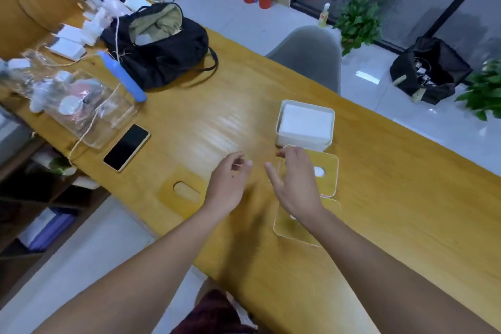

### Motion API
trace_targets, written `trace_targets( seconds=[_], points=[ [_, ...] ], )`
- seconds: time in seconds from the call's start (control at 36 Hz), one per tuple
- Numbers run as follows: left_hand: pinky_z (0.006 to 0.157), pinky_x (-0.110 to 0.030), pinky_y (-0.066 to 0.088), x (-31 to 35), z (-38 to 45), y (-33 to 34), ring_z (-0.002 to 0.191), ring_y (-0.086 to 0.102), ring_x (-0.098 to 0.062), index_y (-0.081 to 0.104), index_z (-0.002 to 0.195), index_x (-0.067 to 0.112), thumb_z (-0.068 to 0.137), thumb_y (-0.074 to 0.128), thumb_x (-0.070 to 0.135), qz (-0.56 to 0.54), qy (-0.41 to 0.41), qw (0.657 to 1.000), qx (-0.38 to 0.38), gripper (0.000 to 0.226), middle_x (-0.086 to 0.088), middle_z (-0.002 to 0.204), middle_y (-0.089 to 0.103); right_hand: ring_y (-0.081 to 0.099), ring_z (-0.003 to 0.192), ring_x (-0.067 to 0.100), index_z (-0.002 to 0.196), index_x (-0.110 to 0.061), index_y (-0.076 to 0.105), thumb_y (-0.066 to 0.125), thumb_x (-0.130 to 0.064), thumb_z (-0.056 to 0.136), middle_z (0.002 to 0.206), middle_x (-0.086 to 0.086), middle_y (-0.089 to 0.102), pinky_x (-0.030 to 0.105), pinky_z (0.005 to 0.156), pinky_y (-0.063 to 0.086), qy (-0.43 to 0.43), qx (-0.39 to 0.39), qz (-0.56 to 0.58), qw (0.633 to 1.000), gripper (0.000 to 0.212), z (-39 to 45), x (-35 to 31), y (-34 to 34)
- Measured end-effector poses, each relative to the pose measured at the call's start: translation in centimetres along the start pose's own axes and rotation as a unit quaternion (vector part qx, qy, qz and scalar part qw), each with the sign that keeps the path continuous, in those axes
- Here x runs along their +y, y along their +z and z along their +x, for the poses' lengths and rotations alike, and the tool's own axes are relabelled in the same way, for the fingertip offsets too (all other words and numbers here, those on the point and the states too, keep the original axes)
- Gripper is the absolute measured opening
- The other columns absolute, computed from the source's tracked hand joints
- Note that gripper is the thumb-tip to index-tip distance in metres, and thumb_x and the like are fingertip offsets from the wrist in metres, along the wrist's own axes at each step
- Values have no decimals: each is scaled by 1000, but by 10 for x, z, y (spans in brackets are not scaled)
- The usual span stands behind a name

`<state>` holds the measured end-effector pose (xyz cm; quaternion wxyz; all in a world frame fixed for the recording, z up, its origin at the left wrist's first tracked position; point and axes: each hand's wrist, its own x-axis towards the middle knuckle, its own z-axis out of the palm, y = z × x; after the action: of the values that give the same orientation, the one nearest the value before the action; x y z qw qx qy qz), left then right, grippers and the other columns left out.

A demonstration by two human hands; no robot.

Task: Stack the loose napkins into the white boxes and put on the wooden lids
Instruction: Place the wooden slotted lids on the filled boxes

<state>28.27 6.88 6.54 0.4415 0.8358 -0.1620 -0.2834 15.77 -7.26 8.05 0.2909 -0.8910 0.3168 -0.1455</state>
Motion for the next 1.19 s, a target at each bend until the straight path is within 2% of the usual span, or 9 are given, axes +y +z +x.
trace_targets(
  seconds=[0.14,0.44,0.53,0.64,0.72,0.81,0.94,1.06,1.19],
  points=[
    [104,-34,53,-69,-27,-66,123,59,-4,59,149,30,107,65,48,54,-31,998,33,46,16,140,60,62,114,17,132,-20,60,67,-47,101,128,-3,55,45,97,54,-22,-125,17,992,42,-24,-46,58],
    [124,-43,41,-149,-8,-143,151,40,-23,49,158,20,112,58,28,162,-92,980,70,48,0,160,48,66,107,23,160,-4,39,64,-52,104,149,11,58,35,86,56,223,-315,35,922,77,-49,-104,146],
    [129,-44,33,-153,0,-145,160,27,-22,37,167,20,113,56,29,162,-91,981,45,58,2,170,39,65,111,24,142,-7,53,67,-48,103,130,5,60,38,89,58,252,-306,57,916,59,-50,-109,158],
    [129,-46,32,-152,4,-142,162,23,-20,22,172,26,112,58,29,130,-110,985,31,70,0,172,35,49,69,14,103,-15,48,69,-41,103,86,-5,48,30,60,41,323,-289,136,891,33,-43,-116,162],
    [127,-55,35,-149,7,-136,160,29,-24,20,172,29,110,61,33,130,-127,983,36,75,-3,169,39,56,94,13,123,-23,50,76,-46,97,109,-8,52,27,73,43,357,-285,213,864,43,-40,-115,170],
    [127,-56,34,-145,12,-131,158,29,-28,23,172,24,109,62,34,139,-139,980,22,75,-5,170,35,51,141,24,163,-17,38,80,-38,96,150,-2,50,32,99,47,380,-246,285,845,82,-38,-117,168],
    [121,-54,41,-134,20,-131,150,32,-34,44,160,22,106,65,38,91,-183,979,4,60,-8,158,34,60,117,10,134,-33,51,76,-20,101,113,-22,59,22,78,51,374,-196,396,815,43,-30,-121,147],
    [115,-51,47,-116,23,-133,141,40,-27,55,142,32,103,65,44,53,-139,989,-3,42,3,139,36,56,131,16,162,-35,41,81,-40,95,141,-5,54,41,106,55,339,-137,376,851,78,-25,-117,123],
    [108,-50,53,-69,33,-119,128,53,-25,57,138,39,101,69,47,-1,-77,997,-26,39,6,134,41,63,115,12,147,-39,51,78,-34,98,123,-8,61,40,100,59,265,-31,296,917,56,-13,-101,84]
  ],
)
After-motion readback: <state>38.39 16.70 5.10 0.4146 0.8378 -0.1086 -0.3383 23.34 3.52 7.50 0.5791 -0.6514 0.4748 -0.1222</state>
